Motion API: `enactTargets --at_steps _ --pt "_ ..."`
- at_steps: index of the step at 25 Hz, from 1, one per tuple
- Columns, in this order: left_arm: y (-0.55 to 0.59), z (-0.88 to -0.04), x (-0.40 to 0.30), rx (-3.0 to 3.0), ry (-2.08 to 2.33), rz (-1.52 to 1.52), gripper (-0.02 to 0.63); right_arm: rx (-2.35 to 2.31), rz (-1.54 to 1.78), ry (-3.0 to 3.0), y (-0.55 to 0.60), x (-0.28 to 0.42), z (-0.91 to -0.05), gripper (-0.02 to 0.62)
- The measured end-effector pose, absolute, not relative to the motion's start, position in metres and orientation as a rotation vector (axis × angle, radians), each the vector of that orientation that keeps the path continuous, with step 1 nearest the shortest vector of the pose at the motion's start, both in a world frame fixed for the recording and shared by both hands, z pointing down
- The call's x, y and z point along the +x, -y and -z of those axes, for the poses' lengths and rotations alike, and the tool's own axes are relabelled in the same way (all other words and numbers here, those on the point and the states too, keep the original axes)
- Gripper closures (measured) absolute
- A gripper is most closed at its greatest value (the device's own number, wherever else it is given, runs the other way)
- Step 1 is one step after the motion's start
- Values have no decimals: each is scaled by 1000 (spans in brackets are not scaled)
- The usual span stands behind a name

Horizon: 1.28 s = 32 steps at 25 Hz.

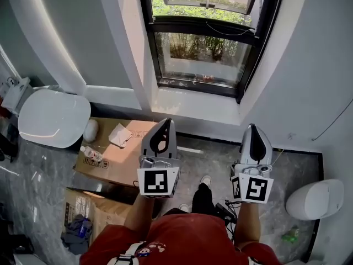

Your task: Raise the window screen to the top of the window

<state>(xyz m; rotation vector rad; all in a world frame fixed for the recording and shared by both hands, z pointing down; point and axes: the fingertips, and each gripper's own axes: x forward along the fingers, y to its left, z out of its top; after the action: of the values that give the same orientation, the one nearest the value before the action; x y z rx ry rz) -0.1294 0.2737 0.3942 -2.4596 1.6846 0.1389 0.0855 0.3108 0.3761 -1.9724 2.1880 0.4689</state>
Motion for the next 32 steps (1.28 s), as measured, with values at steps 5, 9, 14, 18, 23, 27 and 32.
enactTargets --at_steps 5,9,14,18,23,27,32 --pt "-238 -403 -110 -2461 -1668 -160 601 -1961 -439 -2184 -275 104 -388 586" --pt "-200 -401 -93 -2449 -1670 -177 601 -1959 -433 -2178 -239 126 -387 586" --pt "-156 -394 -67 -2432 -1675 -160 601 -1960 -409 -2161 -192 158 -385 586" --pt "-125 -391 -45 -2422 -1683 -136 601 -1949 -390 -2177 -156 178 -386 586" --pt "-91 -390 -19 -2419 -1688 -131 601 -1925 -369 -2180 -117 203 -386 586" --pt "-64 -397 2 -2437 -1693 -149 601 -1902 -347 -2188 -89 219 -388 586" --pt "-44 -396 16 -2413 -1711 -145 601 -1886 -357 -2203 -66 233 -388 586"
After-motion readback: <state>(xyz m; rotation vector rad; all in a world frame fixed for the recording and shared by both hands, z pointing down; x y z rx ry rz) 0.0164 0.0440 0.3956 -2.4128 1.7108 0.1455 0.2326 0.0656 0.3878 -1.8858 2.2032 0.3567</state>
